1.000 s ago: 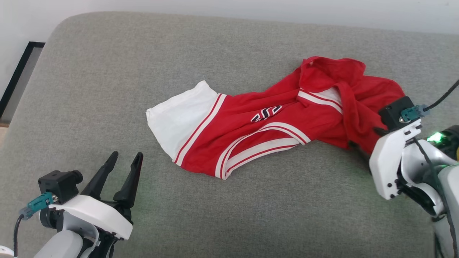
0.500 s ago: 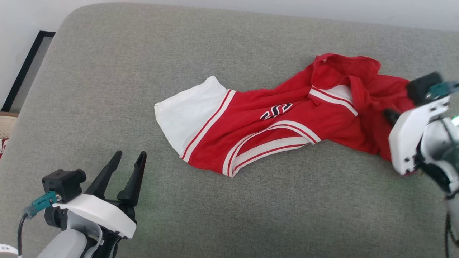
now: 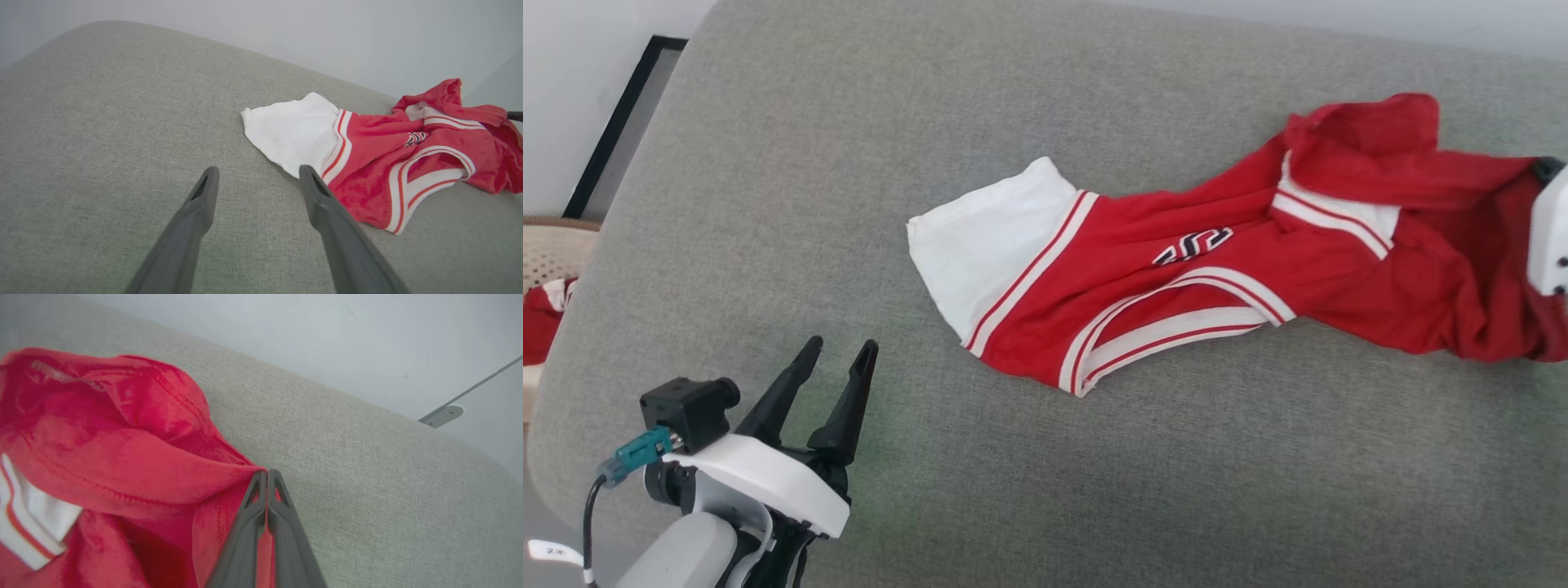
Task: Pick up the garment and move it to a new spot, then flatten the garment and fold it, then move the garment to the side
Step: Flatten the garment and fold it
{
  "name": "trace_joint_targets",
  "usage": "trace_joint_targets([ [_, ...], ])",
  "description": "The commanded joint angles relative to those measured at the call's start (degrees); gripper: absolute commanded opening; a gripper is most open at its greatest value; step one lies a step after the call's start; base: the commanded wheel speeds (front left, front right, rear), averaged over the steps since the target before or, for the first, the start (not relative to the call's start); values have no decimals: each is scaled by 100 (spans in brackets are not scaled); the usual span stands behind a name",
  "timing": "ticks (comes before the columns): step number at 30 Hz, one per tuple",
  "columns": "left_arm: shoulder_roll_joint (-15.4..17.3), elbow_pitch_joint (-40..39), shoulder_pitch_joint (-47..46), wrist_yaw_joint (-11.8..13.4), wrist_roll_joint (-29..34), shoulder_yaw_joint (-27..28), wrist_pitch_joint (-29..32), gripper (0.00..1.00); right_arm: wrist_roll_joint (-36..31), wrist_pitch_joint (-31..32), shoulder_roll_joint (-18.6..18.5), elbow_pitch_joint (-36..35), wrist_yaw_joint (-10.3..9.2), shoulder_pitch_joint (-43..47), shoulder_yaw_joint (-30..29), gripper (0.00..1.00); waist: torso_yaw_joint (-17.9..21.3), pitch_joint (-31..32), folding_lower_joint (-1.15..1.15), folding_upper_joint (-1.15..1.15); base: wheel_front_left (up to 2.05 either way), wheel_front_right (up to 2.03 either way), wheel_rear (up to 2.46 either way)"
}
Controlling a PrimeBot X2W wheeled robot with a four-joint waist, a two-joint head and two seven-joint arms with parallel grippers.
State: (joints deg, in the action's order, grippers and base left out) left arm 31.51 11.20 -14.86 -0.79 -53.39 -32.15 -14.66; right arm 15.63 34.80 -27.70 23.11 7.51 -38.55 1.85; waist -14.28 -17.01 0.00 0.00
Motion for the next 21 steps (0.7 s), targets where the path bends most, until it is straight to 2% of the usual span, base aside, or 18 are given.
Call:
trace_joint_targets([
  [1, -14, 20, -63, -29, 33, -9, -12, 100, -64, -67, -36, 156, -4, -106, -37, 0, -40, -39, 0, 0, 0, 0, 0],
  [4, -39, 60, -125, -54, 55, -22, -15, 100, -251, -192, 16, 731, -4, -322, -119, 0, -86, -76, 0, 0, 0, 0, 0],
  [5, -52, 70, -137, -59, 52, -20, -17, 100, -320, -252, 9, 879, -4, -397, -127, 18, -96, -86, 0, 0, 0, 0, 0],
  [6, -64, 85, -142, -66, 51, -20, -20, 100, -363, -308, 15, 1029, -4, -483, -182, 67, -102, -93, 0, 0, 0, 0, 0],
  [7, -77, 101, -143, -69, 51, -19, -22, 100, -427, -367, 41, 1166, -3, -543, -211, 100, -107, -96, 0, 0, 0, 0, 0],
  [10, -95, 150, -131, -78, 68, -10, -29, 100, -555, -500, 98, 1367, -4, -626, -157, 100, -110, -67, 0, 0, 0, 0, 0],
  [14, -102, 195, -77, -67, 83, 22, -37, 100, -468, -684, 127, 1219, -3, -540, 25, 100, -79, 15, 0, 0, 0, 0, 0],
  [21, -65, 159, 39, -4, 95, 84, -48, 100, 122, -450, 143, 127, -4, -51, 620, 100, -1, 155, 0, 0, 0, 0, 0],
])
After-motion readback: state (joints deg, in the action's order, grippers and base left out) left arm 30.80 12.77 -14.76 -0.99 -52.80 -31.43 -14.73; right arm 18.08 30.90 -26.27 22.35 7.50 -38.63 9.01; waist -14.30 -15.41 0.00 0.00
